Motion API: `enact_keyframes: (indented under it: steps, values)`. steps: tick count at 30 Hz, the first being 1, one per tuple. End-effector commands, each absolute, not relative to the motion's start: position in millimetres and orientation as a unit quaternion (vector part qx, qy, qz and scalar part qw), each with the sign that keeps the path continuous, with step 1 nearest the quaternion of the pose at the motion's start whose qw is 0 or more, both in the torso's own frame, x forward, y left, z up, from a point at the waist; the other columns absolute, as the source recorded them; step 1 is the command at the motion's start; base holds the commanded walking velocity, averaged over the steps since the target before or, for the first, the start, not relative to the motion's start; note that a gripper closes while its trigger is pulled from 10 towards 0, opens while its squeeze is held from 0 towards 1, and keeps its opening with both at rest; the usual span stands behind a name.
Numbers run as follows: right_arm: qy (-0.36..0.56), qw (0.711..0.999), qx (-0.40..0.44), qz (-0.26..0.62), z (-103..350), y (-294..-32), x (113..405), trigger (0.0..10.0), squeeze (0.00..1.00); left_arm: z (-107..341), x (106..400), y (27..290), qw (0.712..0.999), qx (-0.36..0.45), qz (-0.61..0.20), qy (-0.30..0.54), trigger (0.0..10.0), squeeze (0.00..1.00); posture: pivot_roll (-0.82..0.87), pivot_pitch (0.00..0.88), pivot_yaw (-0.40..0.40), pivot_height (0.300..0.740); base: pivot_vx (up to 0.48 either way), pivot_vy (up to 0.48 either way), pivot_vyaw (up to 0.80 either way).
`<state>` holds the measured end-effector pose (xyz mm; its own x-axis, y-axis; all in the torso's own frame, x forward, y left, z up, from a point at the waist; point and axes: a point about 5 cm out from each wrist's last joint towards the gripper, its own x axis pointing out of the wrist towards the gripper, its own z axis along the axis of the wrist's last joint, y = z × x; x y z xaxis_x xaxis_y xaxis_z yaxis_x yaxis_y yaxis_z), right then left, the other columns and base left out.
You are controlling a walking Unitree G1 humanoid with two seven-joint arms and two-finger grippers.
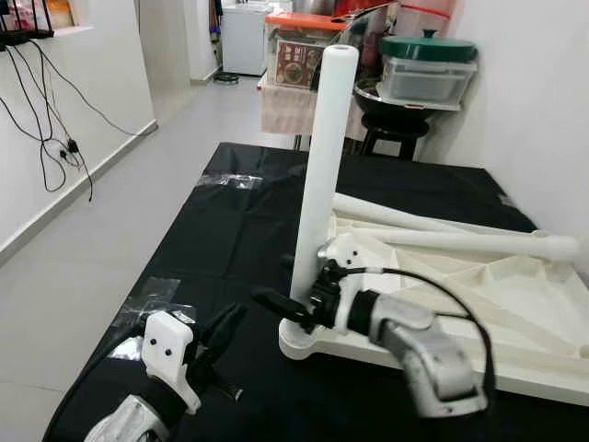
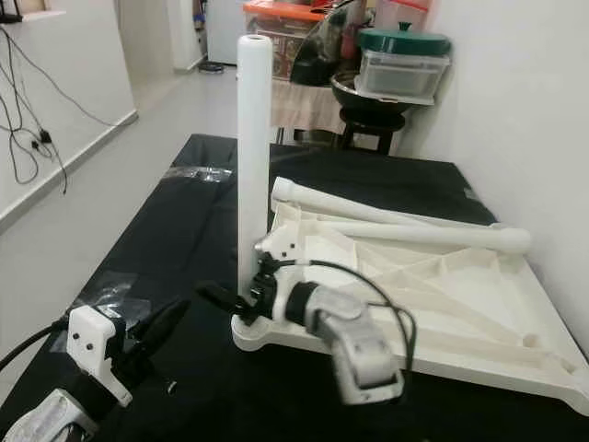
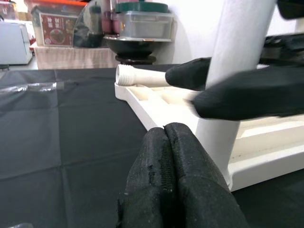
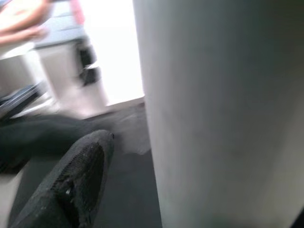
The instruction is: Building children table
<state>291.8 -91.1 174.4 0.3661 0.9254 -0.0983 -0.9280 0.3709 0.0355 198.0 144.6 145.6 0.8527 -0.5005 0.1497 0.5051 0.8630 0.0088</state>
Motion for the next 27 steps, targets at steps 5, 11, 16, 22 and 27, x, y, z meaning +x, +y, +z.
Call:
enact_keyframes:
  steps: [5, 11, 16, 22, 27]
  values:
    - [0.069, 0.745, -0.021, 0.663, 174, -96, 317, 10.0, 0.00, 140, 198, 142, 0.963, -0.019, -0.263, -0.064, 10.0, 0.00, 0.03, 0.000, -0.115, 0.740, 0.000, 0.000, 0.00]
    - [0.084, 0.726, 0.006, 0.683, 182, -102, 331, 2.7, 0.00, 139, 198, 140, 0.963, -0.019, -0.262, -0.064, 10.0, 0.00, 0.04, 0.000, -0.120, 0.740, 0.000, 0.000, 0.00]
    - [0.089, 0.733, 0.017, 0.675, 184, -111, 340, 0.0, 0.00, 138, 198, 139, 0.963, -0.019, -0.263, -0.064, 10.0, 0.00, 0.04, 0.000, -0.125, 0.740, 0.000, 0.000, 0.00]
    - [0.075, 0.739, 0.024, 0.669, 181, -128, 341, 0.0, 0.00, 139, 196, 138, 0.962, -0.021, -0.264, -0.065, 10.0, 0.00, 0.03, 0.000, -0.123, 0.740, 0.000, 0.000, 0.00]
    - [0.031, 0.879, 0.036, 0.475, 167, -138, 336, 0.0, 0.00, 140, 194, 139, 0.962, -0.022, -0.264, -0.067, 10.0, 0.00, 0.00, 0.000, -0.133, 0.740, 0.000, 0.000, 0.00]
